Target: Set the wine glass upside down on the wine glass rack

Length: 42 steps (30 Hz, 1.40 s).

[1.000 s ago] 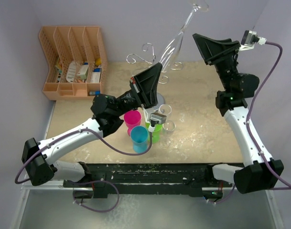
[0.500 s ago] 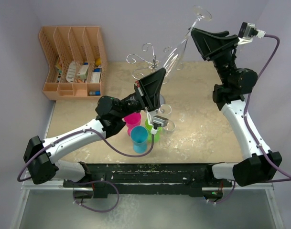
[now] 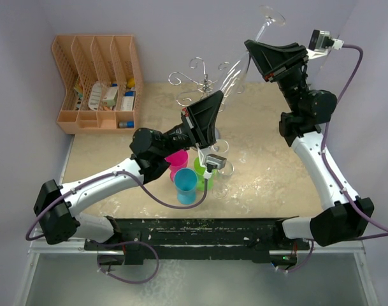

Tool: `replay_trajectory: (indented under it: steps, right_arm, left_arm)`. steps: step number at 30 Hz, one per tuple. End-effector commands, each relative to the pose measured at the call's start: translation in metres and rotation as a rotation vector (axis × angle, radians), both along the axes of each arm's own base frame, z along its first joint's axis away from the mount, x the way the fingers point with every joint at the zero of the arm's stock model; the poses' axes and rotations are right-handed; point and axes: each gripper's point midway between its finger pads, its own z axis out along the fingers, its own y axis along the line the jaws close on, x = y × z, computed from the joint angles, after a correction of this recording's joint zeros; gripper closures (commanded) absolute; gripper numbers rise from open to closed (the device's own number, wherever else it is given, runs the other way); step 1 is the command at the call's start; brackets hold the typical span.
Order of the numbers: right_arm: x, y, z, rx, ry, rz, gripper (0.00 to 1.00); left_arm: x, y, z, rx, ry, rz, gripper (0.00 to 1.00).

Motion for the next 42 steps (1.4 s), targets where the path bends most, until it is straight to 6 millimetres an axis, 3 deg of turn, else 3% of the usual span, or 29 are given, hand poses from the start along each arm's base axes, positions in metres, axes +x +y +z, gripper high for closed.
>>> replay_trajectory:
  steps: [1, 8, 11, 13, 15, 17, 21, 22, 24, 29, 32, 37, 42]
  right_arm:
    - [-0.031, -0.002, 0.02, 0.015, -0.108, 0.015, 0.72]
    - [-0.033, 0.0, 0.016, 0.015, -0.1, 0.046, 0.82]
    - [-0.034, 0.001, 0.016, 0.014, -0.092, 0.063, 1.0]
    - [-0.036, 0.001, 0.018, 0.011, -0.091, 0.064, 1.0]
    - [-0.037, -0.002, 0.022, 0.018, -0.075, 0.047, 1.0]
    - [-0.034, -0.002, 0.026, -0.046, -0.07, -0.015, 1.0]
    - [-0.03, -0.027, 0.059, -0.134, -0.094, -0.258, 1.0]
    - [-0.027, -0.033, 0.064, -0.151, -0.095, -0.306, 1.0]
    - [-0.018, -0.043, 0.072, -0.188, -0.089, -0.378, 1.0]
    - [0.01, -0.07, 0.081, -0.306, -0.086, -0.579, 1.0]
    - [0.04, -0.092, 0.068, -0.399, -0.052, -0.736, 1.0]
    - [0.109, -0.134, 0.023, -0.524, 0.045, -0.95, 1.0]
    - [0.17, -0.146, -0.032, -0.637, 0.052, -1.026, 1.0]
  left_arm:
    - [-0.014, 0.018, 0.038, -0.102, -0.086, 0.012, 1.0]
    - [-0.014, 0.017, 0.042, -0.106, -0.094, 0.016, 1.0]
    - [-0.016, 0.016, 0.041, -0.095, -0.117, 0.016, 1.0]
    - [-0.016, 0.014, 0.041, -0.093, -0.113, 0.016, 1.0]
    - [-0.013, 0.013, 0.038, -0.082, -0.1, 0.025, 0.84]
    - [-0.012, 0.012, 0.033, -0.059, -0.093, 0.033, 0.57]
    - [-0.014, 0.019, 0.03, -0.006, -0.062, 0.076, 0.08]
    - [-0.014, 0.025, 0.031, -0.006, -0.05, 0.09, 0.01]
    - [-0.01, 0.038, 0.033, -0.014, 0.006, 0.127, 0.0]
    - [-0.003, 0.08, 0.03, -0.044, 0.148, 0.202, 0.0]
    - [0.016, 0.112, 0.025, -0.104, 0.326, 0.266, 0.0]
    - [0.051, 0.176, 0.013, -0.328, 0.846, 0.284, 0.01]
    - [0.046, 0.222, -0.002, -0.523, 1.114, 0.238, 0.01]
